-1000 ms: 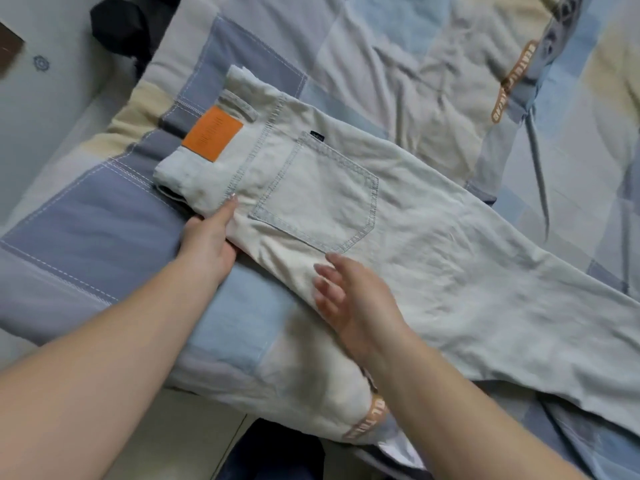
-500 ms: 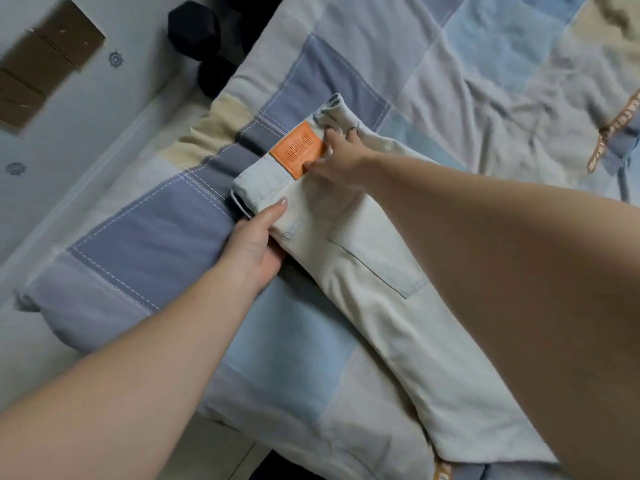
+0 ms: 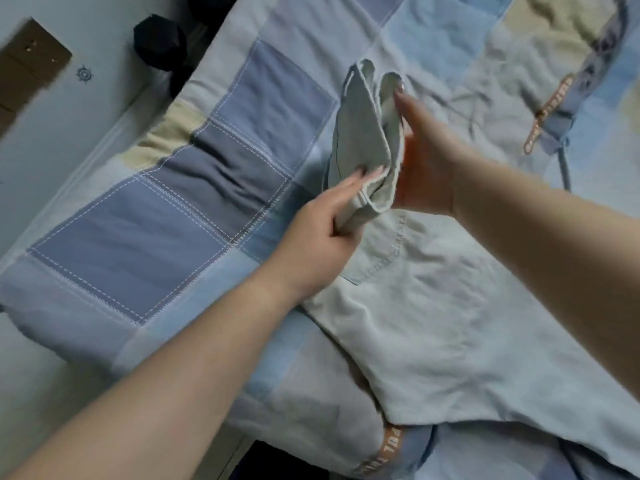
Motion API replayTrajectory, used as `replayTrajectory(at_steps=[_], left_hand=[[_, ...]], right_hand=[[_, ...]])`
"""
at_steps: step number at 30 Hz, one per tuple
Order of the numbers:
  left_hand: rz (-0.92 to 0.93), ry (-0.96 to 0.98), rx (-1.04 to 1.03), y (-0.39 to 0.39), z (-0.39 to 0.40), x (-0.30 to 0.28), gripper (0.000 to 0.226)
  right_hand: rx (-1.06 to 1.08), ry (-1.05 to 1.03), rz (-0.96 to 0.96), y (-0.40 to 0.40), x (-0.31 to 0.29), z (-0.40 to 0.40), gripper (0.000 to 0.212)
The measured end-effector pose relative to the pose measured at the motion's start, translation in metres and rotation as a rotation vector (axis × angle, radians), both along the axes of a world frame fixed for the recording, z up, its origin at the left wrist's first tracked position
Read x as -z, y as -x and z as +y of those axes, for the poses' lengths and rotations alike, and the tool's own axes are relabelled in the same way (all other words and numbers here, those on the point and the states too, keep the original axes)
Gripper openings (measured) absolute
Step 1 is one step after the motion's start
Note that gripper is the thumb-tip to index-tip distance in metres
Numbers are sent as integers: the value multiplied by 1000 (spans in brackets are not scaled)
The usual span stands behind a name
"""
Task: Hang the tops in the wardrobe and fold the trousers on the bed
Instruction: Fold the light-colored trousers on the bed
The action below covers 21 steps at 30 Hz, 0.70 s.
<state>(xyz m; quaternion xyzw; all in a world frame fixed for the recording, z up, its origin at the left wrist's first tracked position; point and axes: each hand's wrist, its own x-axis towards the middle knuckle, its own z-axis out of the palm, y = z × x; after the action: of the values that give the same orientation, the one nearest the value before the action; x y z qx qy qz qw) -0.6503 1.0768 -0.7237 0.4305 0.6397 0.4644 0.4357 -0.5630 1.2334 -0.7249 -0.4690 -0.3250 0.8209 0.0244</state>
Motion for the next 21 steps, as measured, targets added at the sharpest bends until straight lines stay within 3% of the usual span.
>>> replayTrajectory(at_steps=[3,7,9,11,13,15,17,19,21], left_hand=[[255,8,133,-50,8,-9,75],[470,47,258,-128,9,-19,81],[566,-112,283,-165,-1,-19,71],[514,-374,367,-209,-23,-13,54],[482,-482,562,-243,-49,0,45],[579,-327,811,-258,-65,24,48],[798,14,927,-266,-72,47,60],[903,305,858,-279,-74,63,62],[980,400,787,-296,-71,73,56]], right_hand=[[-48,-69,-42,-45,-26,7,61],[-77,-230,-394,-123,-35,6,30],[-16,-250,-439,-158,-37,4,28],[75,-217,-377,-192,-41,3,28],[144,-158,-288,-227,-48,0,17],[176,-127,-226,-259,-54,-1,13],[215,-124,-205,-298,-56,-8,14],[248,-141,-215,-340,-52,-16,15],[284,-160,-243,-379,-44,-25,17]])
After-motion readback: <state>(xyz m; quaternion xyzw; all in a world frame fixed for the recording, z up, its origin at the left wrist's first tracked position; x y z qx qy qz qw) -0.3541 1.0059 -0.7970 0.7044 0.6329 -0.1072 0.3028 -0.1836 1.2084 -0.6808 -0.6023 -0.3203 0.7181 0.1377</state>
